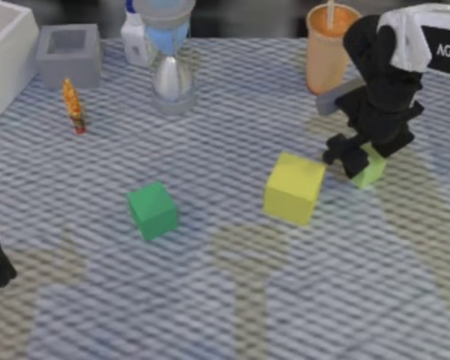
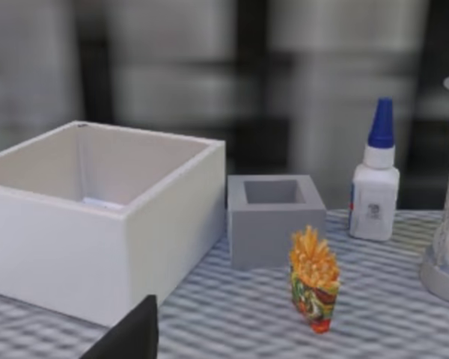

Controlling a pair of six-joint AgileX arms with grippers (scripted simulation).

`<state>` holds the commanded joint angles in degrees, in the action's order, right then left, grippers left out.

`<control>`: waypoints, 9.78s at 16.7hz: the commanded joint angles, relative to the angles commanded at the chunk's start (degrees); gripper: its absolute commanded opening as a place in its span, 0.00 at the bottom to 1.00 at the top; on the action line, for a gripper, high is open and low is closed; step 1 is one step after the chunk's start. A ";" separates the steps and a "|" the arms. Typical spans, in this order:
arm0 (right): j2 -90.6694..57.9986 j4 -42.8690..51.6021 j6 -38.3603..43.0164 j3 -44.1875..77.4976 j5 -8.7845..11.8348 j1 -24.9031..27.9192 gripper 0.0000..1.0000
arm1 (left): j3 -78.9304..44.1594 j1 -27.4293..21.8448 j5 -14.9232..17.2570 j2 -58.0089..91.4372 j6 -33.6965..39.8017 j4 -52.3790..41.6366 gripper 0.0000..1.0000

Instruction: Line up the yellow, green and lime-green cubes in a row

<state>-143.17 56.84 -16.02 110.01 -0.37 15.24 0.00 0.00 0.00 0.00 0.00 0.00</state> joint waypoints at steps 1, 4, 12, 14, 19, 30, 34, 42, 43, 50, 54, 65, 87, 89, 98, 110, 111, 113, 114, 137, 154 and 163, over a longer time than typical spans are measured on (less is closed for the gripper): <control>0.00 0.00 0.00 0.00 0.00 0.00 0.00 | 0.00 0.00 0.00 0.00 0.00 0.00 1.00; 0.00 0.00 0.00 0.00 0.00 0.00 0.00 | 0.00 0.00 0.00 0.00 0.00 0.00 1.00; 2.37 2.99 0.36 2.51 0.49 -0.03 0.00 | 0.00 0.00 0.00 0.00 0.00 0.00 1.00; 3.40 7.53 0.43 5.40 0.50 0.03 0.00 | 0.00 0.00 0.00 0.00 0.00 0.00 1.00; 5.46 13.84 0.28 9.99 0.52 0.40 0.00 | 0.00 0.00 0.00 0.00 0.00 0.00 1.00; 13.03 10.64 17.00 -1.25 0.09 7.01 0.00 | 0.00 0.00 0.00 0.00 0.00 0.00 1.00; 20.70 7.75 34.85 -12.80 -0.26 13.55 0.00 | 0.00 0.00 0.00 0.00 0.00 0.00 1.00; 31.26 3.28 53.21 -26.68 -0.84 21.46 0.00 | 0.00 0.00 0.00 0.00 0.00 0.00 1.00; 31.26 3.28 53.21 -26.68 -0.84 21.46 0.00 | 0.00 0.00 0.00 0.00 0.00 0.00 1.00; 28.73 -3.30 53.46 -30.68 -0.81 21.21 0.00 | 0.00 0.00 0.00 0.00 0.00 0.00 1.00; 25.83 -10.73 53.52 -35.13 -0.87 21.64 0.00 | 0.00 0.00 0.00 0.00 0.00 0.00 1.00; 25.57 -11.16 53.53 -35.43 -0.89 21.70 0.53 | 0.00 0.00 0.00 0.00 0.00 0.00 1.00; 29.96 0.50 53.74 -28.93 -0.84 22.15 1.00 | 0.00 0.00 0.00 0.00 0.00 0.00 1.00; 31.43 2.88 53.61 -27.36 -0.84 22.29 1.00 | 0.00 0.00 0.00 0.00 0.00 0.00 1.00; 37.24 -0.30 51.34 -32.35 -0.63 22.79 1.00 | -5.70 -1.75 0.25 5.91 -2.19 -3.76 1.00; 98.01 -29.87 32.39 -78.20 1.02 13.02 1.00 | -53.90 -14.29 0.07 70.35 -20.90 -36.54 1.00; 103.57 -32.69 30.56 -82.44 1.10 10.90 1.00 | -58.16 -15.45 0.05 76.07 -22.61 -39.60 1.00; 113.26 -37.92 27.19 -89.90 1.17 6.42 1.00 | -66.39 -17.66 0.04 86.65 -25.85 -45.40 1.00; 117.69 -40.52 25.53 -93.33 1.15 3.96 1.00 | -70.31 -18.69 0.04 91.60 -27.36 -48.09 1.00; 143.17 -56.84 16.02 -110.01 0.37 -14.67 1.00 | -86.74 -24.69 0.19 127.03 -36.43 -49.24 1.00; 143.17 -56.84 16.02 -110.01 0.37 -14.67 1.00 | -84.77 -24.71 0.20 128.77 -36.47 -46.00 0.17; 143.17 -56.84 16.02 -110.01 0.37 -14.67 1.00 | -84.77 -24.71 0.20 128.77 -36.47 -46.00 0.00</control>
<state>0.00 0.00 0.00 0.00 0.00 0.57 -84.77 -24.71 0.20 128.77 -36.47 -46.00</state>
